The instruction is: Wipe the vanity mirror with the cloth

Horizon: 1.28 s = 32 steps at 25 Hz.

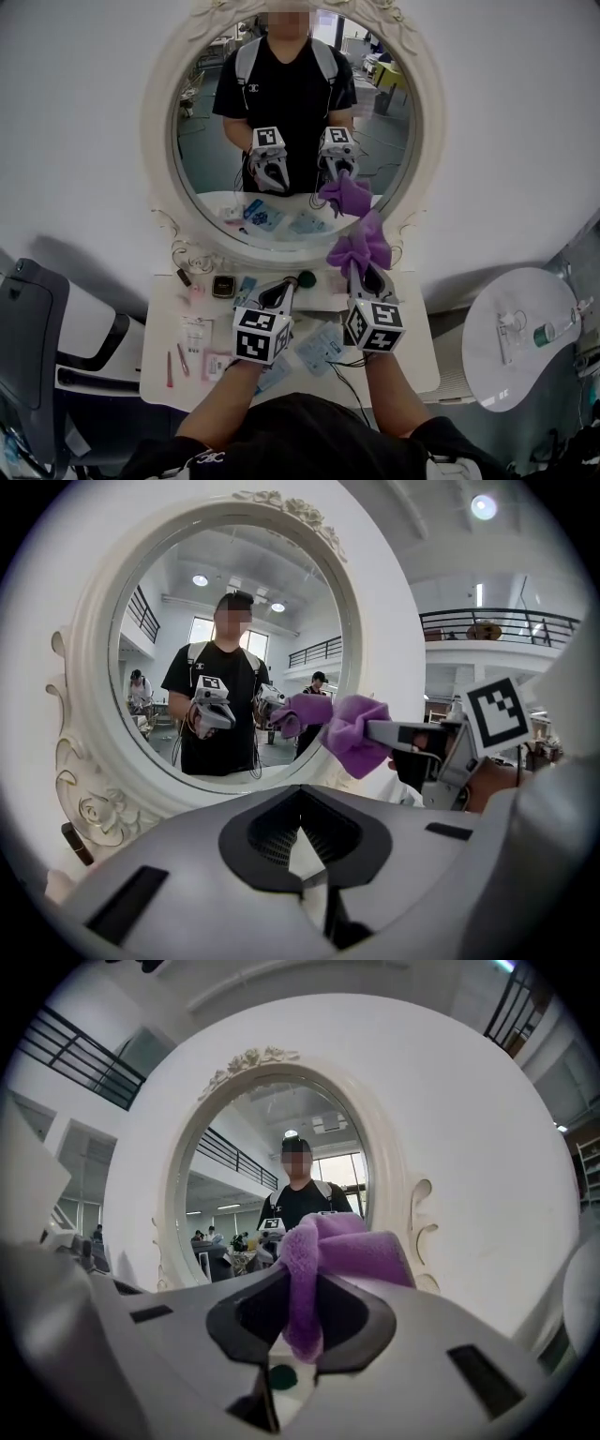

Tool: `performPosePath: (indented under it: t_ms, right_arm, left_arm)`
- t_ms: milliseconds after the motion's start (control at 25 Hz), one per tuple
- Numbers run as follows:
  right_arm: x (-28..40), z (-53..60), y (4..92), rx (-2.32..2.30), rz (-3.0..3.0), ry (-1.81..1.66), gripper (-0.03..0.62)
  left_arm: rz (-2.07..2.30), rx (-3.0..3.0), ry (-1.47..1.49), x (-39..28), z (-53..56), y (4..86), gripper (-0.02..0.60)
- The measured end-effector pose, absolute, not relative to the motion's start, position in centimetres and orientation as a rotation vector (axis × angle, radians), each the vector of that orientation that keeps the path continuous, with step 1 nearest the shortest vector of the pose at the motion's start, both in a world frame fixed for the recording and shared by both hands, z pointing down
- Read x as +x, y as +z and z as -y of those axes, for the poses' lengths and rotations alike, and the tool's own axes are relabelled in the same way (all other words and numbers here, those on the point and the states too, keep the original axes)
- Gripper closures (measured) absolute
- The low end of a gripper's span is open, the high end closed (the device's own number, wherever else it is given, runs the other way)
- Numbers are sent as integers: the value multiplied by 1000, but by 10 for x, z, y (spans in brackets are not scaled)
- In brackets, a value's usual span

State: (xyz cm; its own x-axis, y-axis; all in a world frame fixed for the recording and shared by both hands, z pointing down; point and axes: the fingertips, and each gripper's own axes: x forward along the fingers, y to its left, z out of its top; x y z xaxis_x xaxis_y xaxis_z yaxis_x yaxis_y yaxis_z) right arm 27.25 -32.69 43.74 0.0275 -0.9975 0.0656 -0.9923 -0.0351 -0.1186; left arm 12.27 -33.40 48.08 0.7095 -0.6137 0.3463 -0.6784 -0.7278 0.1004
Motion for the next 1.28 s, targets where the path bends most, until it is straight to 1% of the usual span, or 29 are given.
performPosePath:
  t_ms: [360,1280]
  right_arm:
    - [237,290,455,-2199,-2199,-183,528]
    - [207,300,471,-2175,-2317,-237,528]
  left_arm:
    - [1068,2706,395,120,326,479,575]
    - [1076,2681,402,105,328,486,575]
